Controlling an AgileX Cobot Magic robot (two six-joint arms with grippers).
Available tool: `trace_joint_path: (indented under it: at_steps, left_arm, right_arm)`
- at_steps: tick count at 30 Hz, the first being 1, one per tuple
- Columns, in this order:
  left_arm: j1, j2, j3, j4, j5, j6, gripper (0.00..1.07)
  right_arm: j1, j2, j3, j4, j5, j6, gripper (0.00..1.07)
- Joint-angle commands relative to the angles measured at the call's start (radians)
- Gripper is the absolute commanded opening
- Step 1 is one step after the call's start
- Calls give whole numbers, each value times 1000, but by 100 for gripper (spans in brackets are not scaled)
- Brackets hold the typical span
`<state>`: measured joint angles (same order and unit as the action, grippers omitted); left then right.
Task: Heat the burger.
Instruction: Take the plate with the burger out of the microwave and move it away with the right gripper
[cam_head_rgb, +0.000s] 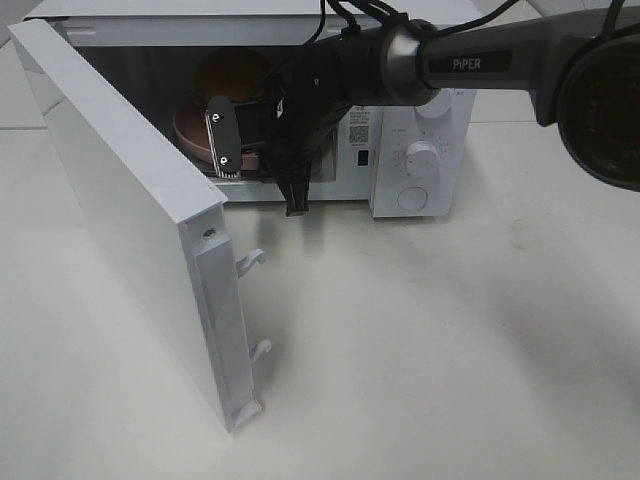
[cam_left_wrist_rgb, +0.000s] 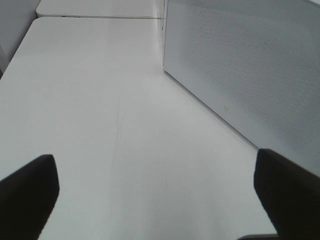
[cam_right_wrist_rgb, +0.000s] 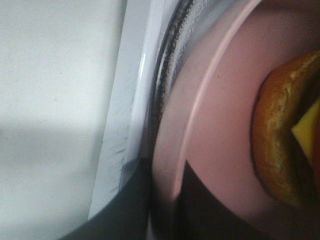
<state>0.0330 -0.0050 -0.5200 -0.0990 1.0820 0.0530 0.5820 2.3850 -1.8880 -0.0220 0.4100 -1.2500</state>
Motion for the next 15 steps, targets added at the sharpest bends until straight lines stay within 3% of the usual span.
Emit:
trace_joint_path:
  at_steps: [1, 9, 15]
  left_arm:
    - [0, -16, 3, -2, -12, 1, 98]
    - [0, -16, 3, -2, -12, 1, 98]
    - [0, -16, 3, -2, -12, 1, 98]
  right_arm:
    - [-5, 5, -1, 83, 53, -91, 0]
    - [-5, -31, 18, 84, 76, -147, 0]
    - [-5, -104, 129, 70, -1, -166, 0]
